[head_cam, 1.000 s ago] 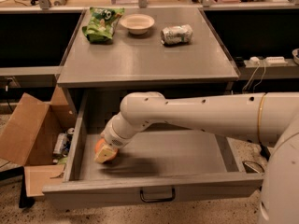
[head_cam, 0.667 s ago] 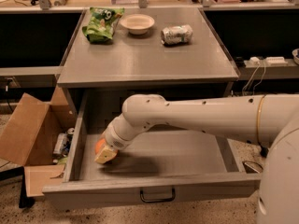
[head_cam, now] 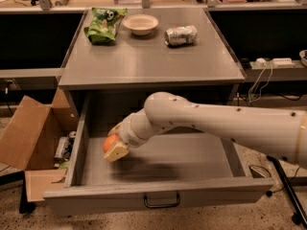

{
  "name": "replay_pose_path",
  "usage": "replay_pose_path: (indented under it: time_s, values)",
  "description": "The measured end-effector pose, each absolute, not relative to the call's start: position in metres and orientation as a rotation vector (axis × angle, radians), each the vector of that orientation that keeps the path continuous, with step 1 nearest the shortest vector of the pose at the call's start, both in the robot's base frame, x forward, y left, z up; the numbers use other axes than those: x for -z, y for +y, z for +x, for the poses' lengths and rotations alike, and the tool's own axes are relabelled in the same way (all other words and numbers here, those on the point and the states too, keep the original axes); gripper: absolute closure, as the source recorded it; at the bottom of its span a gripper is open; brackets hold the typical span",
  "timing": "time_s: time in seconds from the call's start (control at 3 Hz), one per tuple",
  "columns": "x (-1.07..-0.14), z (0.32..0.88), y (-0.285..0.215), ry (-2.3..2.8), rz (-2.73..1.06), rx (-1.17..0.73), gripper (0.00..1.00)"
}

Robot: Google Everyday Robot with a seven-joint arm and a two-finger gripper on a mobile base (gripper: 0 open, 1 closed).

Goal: Pick orange from top drawer and place on counter

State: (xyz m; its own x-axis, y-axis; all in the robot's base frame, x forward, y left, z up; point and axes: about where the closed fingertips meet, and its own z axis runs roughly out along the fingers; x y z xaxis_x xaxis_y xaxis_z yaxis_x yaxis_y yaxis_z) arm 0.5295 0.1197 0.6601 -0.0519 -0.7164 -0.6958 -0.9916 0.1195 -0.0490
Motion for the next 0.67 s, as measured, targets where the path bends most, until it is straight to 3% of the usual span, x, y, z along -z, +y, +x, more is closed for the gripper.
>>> replay_pose_path:
  time_s: [0.67]
  values:
    - [-0.77, 0.545, 0.073, 1.57, -1.49, -0.614, 1.0]
